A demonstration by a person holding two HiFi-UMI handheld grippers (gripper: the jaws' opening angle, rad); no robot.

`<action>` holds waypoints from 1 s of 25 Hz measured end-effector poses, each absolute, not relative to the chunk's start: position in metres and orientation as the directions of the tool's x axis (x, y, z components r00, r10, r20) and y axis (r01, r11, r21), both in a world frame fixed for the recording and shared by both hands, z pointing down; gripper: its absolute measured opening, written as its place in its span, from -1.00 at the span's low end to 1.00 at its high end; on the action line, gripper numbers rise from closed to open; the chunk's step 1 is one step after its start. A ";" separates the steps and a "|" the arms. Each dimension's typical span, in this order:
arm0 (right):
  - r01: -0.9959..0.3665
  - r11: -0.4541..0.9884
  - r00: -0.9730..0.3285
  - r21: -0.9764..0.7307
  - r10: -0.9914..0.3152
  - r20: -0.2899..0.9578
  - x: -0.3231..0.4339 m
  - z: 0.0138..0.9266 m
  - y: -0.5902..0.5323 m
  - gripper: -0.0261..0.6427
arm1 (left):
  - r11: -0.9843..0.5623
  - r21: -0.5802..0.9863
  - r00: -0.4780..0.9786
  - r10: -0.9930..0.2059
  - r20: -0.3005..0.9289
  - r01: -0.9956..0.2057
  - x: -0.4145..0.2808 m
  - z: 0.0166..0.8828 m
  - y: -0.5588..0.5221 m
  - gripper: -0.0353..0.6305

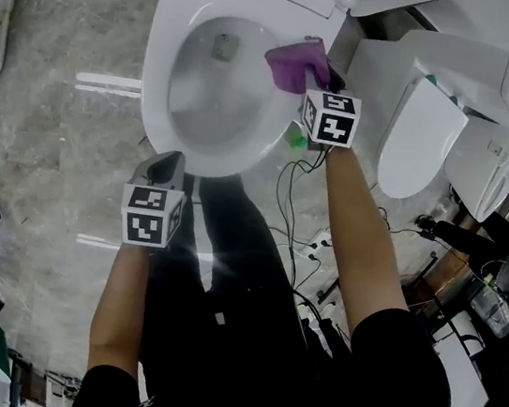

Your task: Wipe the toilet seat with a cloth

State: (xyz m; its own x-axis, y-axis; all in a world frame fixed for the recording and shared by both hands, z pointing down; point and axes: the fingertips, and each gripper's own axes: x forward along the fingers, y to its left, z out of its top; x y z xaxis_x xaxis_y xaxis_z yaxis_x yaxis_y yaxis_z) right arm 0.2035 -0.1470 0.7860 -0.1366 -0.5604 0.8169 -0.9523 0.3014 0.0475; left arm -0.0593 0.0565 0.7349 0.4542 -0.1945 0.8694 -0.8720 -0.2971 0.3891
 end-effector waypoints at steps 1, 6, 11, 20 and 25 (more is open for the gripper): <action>-0.951 0.306 -0.138 0.042 -0.543 0.828 0.206 0.786 -0.137 -0.56 | -0.306 0.387 0.456 -0.196 0.868 -0.870 -0.056 0.732 0.056 -0.87; -0.946 0.323 -0.201 0.003 -0.597 0.776 0.199 0.741 -0.103 -0.56 | -0.330 0.361 0.449 -0.246 0.859 -0.872 -0.046 0.704 0.045 -0.87; -0.929 0.369 -0.290 -0.025 -0.684 0.669 0.168 0.652 -0.076 -0.56 | -0.333 0.333 0.441 -0.338 0.832 -0.882 -0.040 0.642 0.030 -0.87; -0.914 0.397 -0.378 -0.090 -0.746 0.547 0.143 0.498 -0.065 -0.56 | -0.306 0.253 0.384 -0.522 0.762 -0.918 -0.035 0.500 -0.022 -0.87; -0.908 0.416 -0.390 -0.056 -0.787 0.478 0.148 0.411 -0.054 -0.56 | -0.295 0.180 0.324 -0.571 0.754 -0.938 -0.026 0.425 -0.022 -0.87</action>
